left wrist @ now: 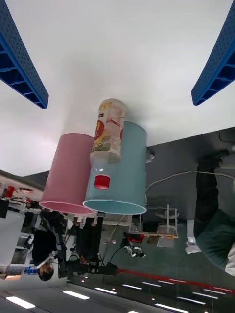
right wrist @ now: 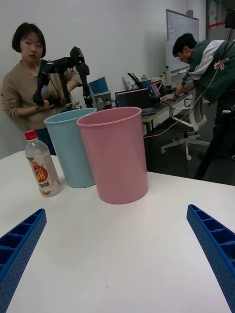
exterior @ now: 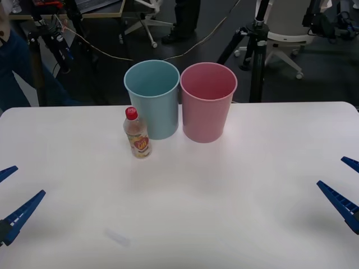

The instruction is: Grasp the object on the table and drop it into the matching bin: aluminum can to the light blue bin, PET bottle to the pink bin.

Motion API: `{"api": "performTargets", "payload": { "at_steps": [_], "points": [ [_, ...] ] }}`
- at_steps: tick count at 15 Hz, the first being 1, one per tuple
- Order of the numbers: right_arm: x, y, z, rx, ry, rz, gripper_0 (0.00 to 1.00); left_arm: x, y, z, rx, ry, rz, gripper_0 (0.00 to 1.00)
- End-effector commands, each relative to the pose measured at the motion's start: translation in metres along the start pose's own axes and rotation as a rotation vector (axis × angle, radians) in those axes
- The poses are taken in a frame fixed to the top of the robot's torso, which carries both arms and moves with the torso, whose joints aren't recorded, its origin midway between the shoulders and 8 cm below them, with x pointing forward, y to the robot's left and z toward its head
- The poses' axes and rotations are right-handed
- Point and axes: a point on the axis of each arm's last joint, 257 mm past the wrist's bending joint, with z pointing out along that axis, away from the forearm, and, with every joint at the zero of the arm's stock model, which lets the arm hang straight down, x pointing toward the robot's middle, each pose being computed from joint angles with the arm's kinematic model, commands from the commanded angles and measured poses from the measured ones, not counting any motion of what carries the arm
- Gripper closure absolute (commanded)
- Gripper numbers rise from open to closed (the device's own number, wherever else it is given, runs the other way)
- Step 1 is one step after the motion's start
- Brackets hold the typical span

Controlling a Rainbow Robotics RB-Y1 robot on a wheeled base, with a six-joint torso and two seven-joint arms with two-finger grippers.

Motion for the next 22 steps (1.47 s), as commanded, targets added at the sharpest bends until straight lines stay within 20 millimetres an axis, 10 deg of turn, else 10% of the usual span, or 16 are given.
{"api": "performTargets", "payload": {
  "at_steps": [1,22],
  "points": [
    [0.0,0.0,0.0,0.0,0.0,0.0,0.0,0.01,0.008,-0.005,-0.018,0.009,0.063,0.0],
    [0.0,0.0,0.0,0.0,0.0,0.0,0.0,0.075,-0.033,0.132,0.141,0.021,0.061,0.0]
  ]
}}
